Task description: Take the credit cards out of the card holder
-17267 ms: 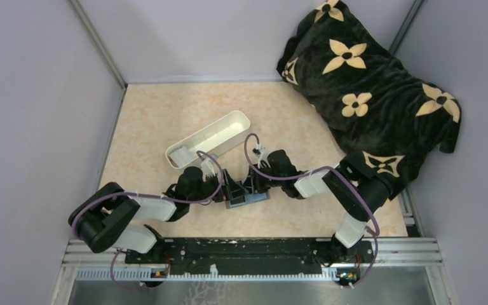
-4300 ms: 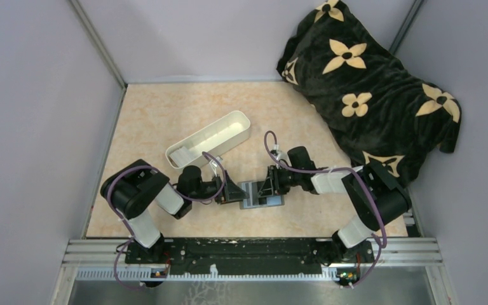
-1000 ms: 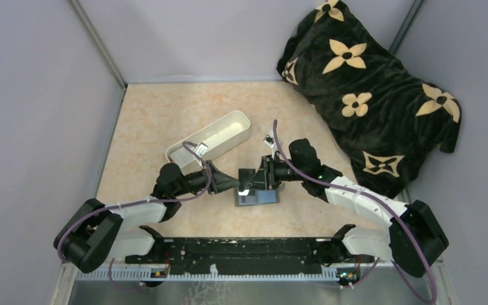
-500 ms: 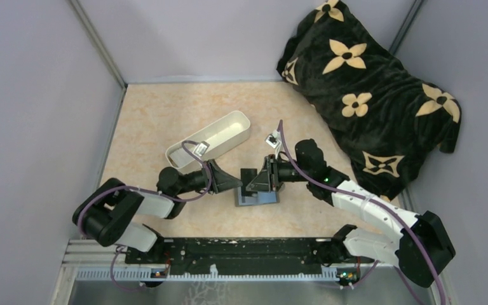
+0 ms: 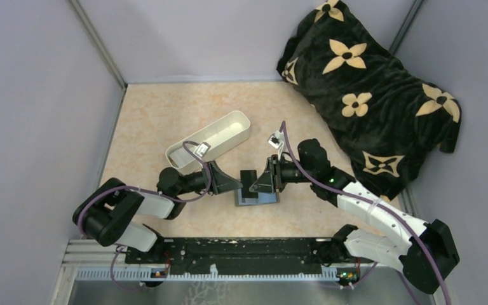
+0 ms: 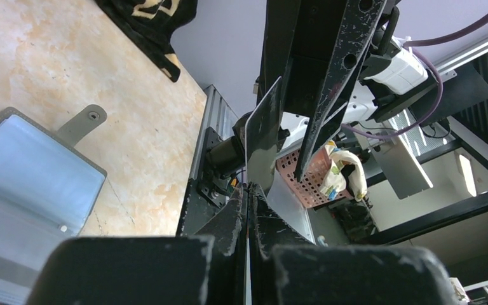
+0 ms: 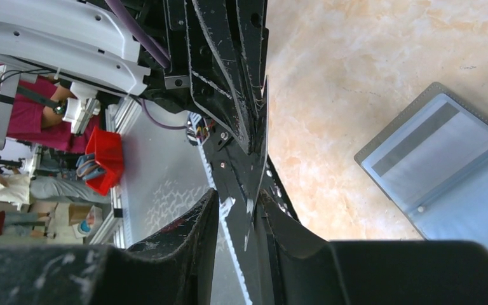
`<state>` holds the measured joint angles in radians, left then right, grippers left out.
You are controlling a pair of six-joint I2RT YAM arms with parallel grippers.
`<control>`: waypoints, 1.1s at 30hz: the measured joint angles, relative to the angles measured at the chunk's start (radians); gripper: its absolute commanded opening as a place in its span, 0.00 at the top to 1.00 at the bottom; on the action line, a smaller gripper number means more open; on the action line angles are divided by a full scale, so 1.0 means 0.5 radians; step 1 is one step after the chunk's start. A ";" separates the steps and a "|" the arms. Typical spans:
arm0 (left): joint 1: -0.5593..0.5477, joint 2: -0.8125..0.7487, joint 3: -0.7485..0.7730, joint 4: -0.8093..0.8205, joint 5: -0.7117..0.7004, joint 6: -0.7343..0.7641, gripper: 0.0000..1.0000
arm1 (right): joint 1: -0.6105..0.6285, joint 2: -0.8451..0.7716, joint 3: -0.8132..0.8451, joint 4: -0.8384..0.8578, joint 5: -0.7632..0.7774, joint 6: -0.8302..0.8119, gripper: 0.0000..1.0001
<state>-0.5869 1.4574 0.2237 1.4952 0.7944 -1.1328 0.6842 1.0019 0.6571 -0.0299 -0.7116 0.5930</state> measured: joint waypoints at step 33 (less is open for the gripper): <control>0.002 0.044 -0.053 0.002 -0.016 -0.017 1.00 | -0.026 -0.015 0.000 -0.121 0.058 -0.065 0.85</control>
<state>-0.5861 1.4796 0.1974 1.4960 0.7864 -1.1412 0.6712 0.9943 0.6571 -0.0906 -0.6827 0.5606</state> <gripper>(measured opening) 0.005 0.150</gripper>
